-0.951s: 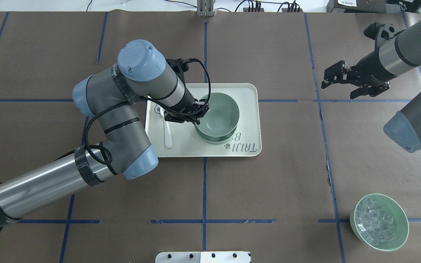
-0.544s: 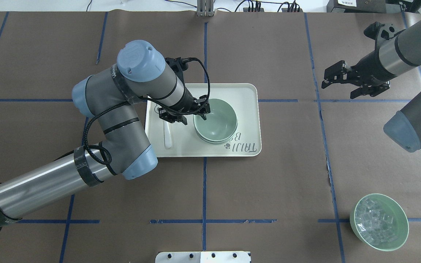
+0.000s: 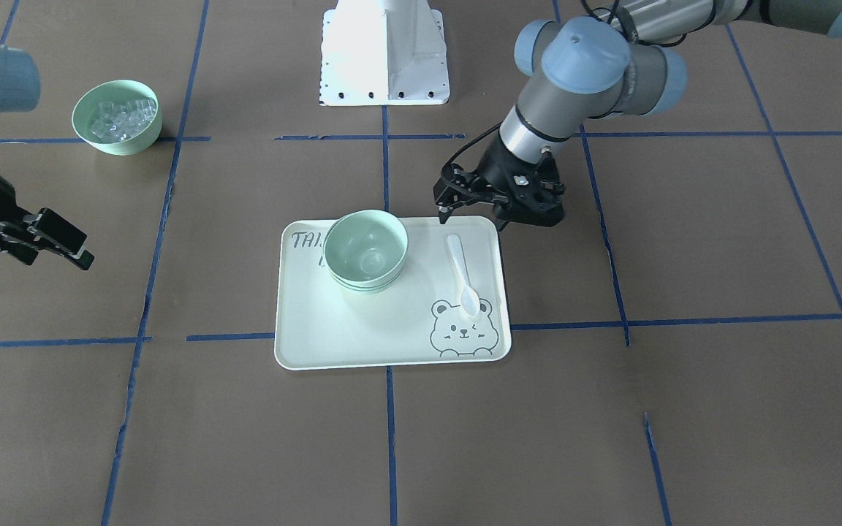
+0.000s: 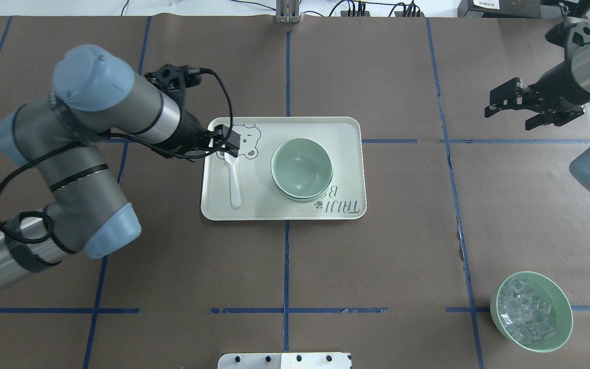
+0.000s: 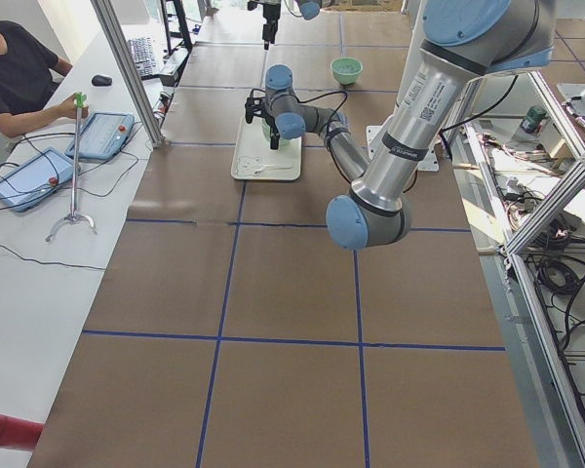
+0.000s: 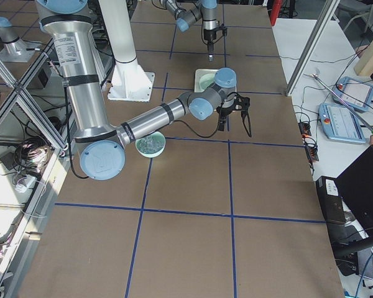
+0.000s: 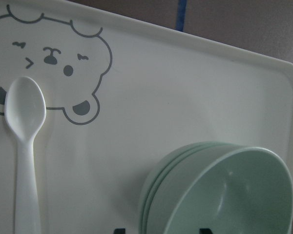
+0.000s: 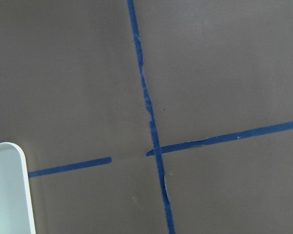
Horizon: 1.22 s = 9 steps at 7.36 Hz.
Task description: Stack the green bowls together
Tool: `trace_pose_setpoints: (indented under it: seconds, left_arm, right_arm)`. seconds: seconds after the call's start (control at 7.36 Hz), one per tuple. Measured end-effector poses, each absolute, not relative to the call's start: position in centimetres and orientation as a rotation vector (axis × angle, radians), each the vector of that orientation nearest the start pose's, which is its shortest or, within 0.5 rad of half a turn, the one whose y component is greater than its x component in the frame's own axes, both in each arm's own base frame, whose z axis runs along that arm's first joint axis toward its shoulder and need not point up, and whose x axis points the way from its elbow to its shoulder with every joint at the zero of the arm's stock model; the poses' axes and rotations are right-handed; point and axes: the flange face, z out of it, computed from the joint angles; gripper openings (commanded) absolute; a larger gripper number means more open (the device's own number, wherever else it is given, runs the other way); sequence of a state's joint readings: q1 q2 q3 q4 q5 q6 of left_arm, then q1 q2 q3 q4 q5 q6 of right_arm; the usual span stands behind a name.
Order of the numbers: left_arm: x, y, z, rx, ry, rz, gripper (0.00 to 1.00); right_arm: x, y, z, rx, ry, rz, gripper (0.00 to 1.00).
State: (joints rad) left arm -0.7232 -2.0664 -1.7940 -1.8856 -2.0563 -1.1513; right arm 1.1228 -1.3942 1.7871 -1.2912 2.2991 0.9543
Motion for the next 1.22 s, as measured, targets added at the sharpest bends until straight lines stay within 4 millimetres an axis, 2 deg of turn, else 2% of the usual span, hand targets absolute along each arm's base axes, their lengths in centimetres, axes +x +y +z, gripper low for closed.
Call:
trace_pose_setpoints:
  seconds: [0.27, 0.41, 0.68, 0.82, 0.95, 1.09, 1.22]
  left_arm:
    - [32.0, -47.6, 29.9, 0.294, 1.006, 0.091, 1.00]
    - [26.3, -48.7, 33.5, 0.338, 0.960, 0.157, 1.00]
    - [12.8, -50.7, 42.4, 0.433, 0.830, 0.303, 1.00]
    - [7.2, -51.2, 46.6, 0.464, 0.761, 0.356, 1.00]
    - [2.6, -51.4, 50.3, 0.471, 0.705, 0.379, 1.00]
    - [-1.0, -51.2, 53.4, 0.436, 0.675, 0.355, 1.00]
    - [-2.9, -50.8, 55.5, 0.368, 0.672, 0.320, 1.00]
  right_arm:
    - [-10.8, -55.9, 49.8, 0.086, -0.880, 0.102, 1.00]
    - [-7.0, -56.9, 52.9, 0.100, -0.844, 0.036, 1.00]
    - [-0.6, -58.2, 57.1, 0.106, -0.796, -0.060, 1.00]
    - [1.6, -58.2, 58.5, 0.102, -0.786, -0.091, 1.00]
    - [3.2, -58.0, 59.4, 0.100, -0.779, -0.113, 1.00]
    - [4.5, -57.8, 60.0, 0.096, -0.774, -0.137, 1.00]
    - [4.8, -57.6, 60.2, 0.089, -0.771, -0.164, 1.00]
